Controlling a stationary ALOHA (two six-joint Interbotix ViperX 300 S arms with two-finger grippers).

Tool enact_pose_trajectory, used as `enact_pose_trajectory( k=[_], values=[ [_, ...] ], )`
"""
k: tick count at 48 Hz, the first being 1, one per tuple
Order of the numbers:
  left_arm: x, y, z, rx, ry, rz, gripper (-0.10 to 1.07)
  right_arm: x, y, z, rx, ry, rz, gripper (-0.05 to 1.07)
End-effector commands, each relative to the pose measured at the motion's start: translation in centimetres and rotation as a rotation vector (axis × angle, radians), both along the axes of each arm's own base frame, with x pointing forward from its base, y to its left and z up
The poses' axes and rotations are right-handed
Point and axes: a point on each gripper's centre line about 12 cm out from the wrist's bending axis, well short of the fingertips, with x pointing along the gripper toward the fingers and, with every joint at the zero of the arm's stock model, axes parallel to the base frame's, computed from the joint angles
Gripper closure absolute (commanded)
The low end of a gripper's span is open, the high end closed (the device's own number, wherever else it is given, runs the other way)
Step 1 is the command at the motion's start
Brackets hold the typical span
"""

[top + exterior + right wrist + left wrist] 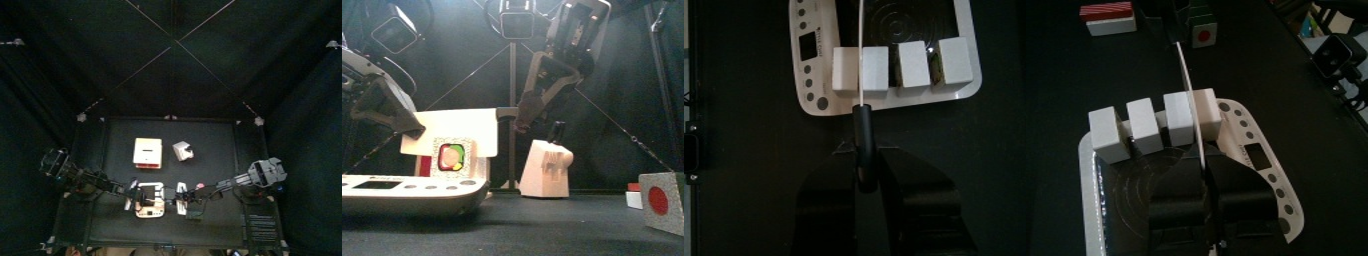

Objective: Cut sushi roll

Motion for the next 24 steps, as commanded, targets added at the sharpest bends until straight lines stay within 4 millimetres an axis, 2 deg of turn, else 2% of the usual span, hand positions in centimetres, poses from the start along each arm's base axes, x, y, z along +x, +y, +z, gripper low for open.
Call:
enact_pose_trajectory(
  k=[1, 24],
  values=[
    [0.3, -0.4, 0.1, -0.003, -0.003, -0.004, 0.74, 0.3, -0.3, 0.7, 0.004, -0.019, -0.006, 0.68],
    [0.3, -0.4, -0.4, -0.010, 0.017, 0.011, 0.74, 0.6, -0.3, -0.4, 0.004, -0.009, -0.005, 0.68]
  ],
)
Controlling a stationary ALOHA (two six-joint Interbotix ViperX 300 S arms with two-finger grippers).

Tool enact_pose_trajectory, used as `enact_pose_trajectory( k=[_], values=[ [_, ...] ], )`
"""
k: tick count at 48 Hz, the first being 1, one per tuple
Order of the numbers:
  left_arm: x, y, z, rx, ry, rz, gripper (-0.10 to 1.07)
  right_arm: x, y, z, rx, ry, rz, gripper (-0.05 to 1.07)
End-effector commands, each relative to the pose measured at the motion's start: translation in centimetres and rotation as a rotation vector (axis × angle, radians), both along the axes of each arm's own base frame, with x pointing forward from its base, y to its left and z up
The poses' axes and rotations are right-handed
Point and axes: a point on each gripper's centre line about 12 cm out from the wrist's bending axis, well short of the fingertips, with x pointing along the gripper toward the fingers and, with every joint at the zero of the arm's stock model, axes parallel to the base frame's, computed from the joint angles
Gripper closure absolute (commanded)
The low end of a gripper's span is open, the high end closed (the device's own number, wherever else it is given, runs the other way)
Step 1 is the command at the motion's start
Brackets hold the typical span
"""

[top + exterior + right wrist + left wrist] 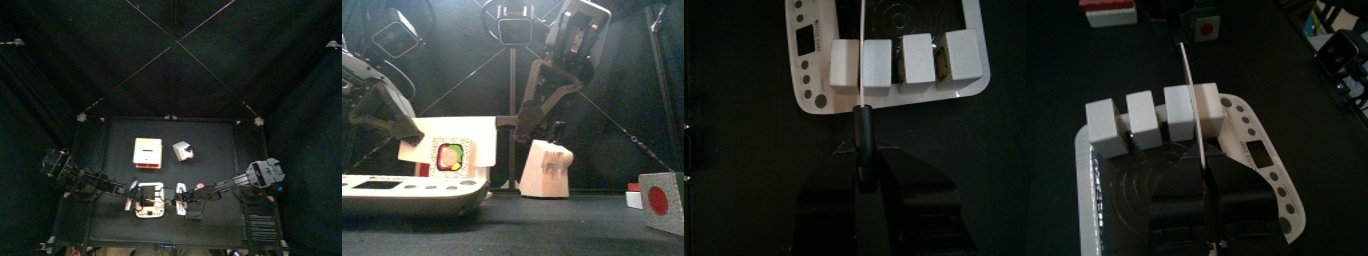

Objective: Cut sushi roll

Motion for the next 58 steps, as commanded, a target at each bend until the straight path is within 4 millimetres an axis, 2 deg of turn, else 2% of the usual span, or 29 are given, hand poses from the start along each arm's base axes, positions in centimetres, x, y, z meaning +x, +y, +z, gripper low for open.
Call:
enact_pose_trajectory(
  k=[1, 21, 58],
  values=[
    [0.3, -0.4, 0.4, -0.006, -0.017, -0.009, 0.74, 0.4, -0.4, 0.8, 0.006, -0.024, -0.010, 0.68],
    [0.3, -1.0, 0.1, -0.004, -0.008, -0.025, 0.74, 0.5, -0.2, -0.1, 0.022, -0.011, -0.017, 0.68],
    [0.0, -2.0, 1.0, -0.011, -0.030, -0.062, 0.74, 0.8, 0.3, 1.1, 0.026, -0.027, -0.010, 0.68]
  ],
)
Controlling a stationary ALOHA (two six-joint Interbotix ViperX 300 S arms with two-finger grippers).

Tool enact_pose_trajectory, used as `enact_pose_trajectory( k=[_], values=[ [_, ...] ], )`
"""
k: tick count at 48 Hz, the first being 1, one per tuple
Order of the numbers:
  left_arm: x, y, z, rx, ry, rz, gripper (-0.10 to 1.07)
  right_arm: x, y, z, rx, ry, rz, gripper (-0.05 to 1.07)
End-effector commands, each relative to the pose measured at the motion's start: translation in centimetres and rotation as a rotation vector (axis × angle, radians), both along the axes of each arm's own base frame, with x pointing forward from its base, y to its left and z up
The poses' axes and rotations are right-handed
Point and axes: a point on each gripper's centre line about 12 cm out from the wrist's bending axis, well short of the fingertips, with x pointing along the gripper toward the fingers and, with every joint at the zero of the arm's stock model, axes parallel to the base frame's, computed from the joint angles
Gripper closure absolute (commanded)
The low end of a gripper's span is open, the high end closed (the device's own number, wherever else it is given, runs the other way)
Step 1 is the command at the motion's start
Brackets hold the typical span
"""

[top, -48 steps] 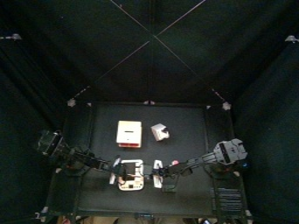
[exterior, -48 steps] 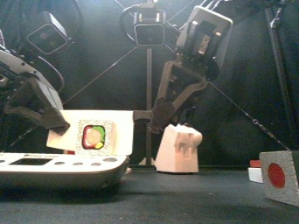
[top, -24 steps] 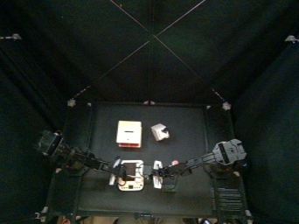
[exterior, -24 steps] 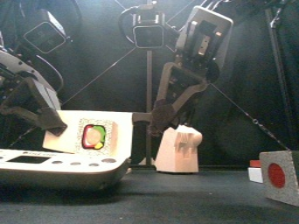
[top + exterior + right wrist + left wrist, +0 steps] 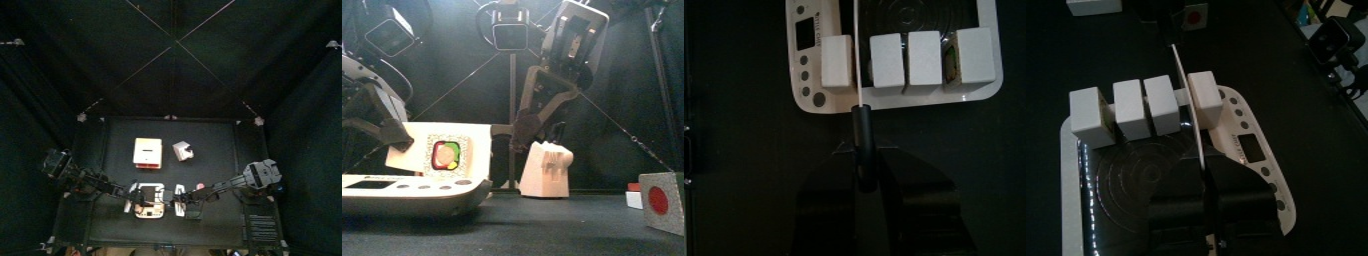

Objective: Cut sushi roll

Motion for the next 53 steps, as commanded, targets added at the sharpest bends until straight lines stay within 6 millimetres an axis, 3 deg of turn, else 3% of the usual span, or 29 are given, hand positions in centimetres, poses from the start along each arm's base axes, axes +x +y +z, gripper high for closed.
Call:
enact_pose_trajectory(
  k=[1, 16, 28, 43, 53],
  values=[
    [0.2, -0.9, 0.9, -0.006, -0.033, -0.030, 0.74, 0.3, -0.1, 1.8, 0.010, -0.034, -0.008, 0.68],
    [0.2, -0.7, 1.4, -0.007, -0.049, -0.027, 0.74, 0.7, -0.4, 3.4, -0.008, -0.068, -0.004, 0.68],
    [0.3, 0.0, 3.5, -0.031, -0.122, -0.003, 0.74, 0.9, -0.7, 5.0, -0.002, -0.108, -0.010, 0.68],
    [0.6, 1.0, 4.2, -0.038, -0.171, 0.030, 0.74, 0.7, -1.7, 7.0, -0.022, -0.157, -0.013, 0.68],
    [0.8, 1.5, 6.2, -0.054, -0.253, 0.043, 0.74, 0.4, -1.8, 8.6, -0.033, -0.197, -0.005, 0.68]
  ],
)
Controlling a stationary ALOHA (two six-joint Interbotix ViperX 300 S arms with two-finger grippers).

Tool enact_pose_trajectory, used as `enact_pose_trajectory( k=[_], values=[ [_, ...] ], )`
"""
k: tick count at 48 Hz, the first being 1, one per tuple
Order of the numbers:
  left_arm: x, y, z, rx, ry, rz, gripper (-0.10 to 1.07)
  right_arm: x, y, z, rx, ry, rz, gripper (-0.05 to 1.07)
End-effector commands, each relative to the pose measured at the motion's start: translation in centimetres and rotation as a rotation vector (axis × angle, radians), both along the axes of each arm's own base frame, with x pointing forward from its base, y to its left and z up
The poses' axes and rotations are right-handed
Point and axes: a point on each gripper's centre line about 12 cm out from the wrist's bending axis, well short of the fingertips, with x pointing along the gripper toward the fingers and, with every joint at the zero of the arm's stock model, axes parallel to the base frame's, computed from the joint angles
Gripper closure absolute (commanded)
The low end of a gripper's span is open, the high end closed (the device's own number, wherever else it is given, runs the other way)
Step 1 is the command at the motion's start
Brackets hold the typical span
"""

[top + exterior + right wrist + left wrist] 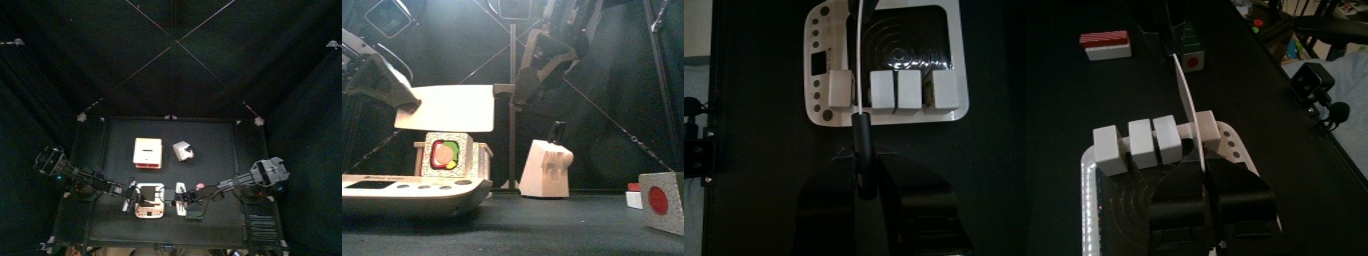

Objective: Cut sushi roll

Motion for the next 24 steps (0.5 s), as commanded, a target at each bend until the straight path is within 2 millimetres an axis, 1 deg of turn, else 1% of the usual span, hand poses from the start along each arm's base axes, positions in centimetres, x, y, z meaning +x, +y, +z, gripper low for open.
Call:
enact_pose_trajectory(
  k=[1, 6, 12, 18, 24],
  values=[
    [0.6, 0.2, 2.5, -0.020, -0.101, 0.008, 0.74, 0.4, -1.3, 3.8, 0.009, -0.103, -0.023, 0.68],
    [0.6, 0.6, 3.7, -0.031, -0.141, 0.020, 0.74, 0.0, -1.4, 4.7, 0.010, -0.111, -0.027, 0.68],
    [0.4, 1.8, 4.8, -0.040, -0.178, 0.057, 0.74, -0.5, -2.0, 5.8, 0.003, -0.115, -0.042, 0.68],
    [0.4, 3.0, 5.3, -0.041, -0.195, 0.097, 0.74, -0.9, -2.9, 6.5, -0.001, -0.113, -0.065, 0.68],
    [0.5, 3.5, 5.3, -0.037, -0.201, 0.117, 0.74, -1.0, -3.7, 6.8, -0.005, -0.116, -0.083, 0.68]
  ],
)
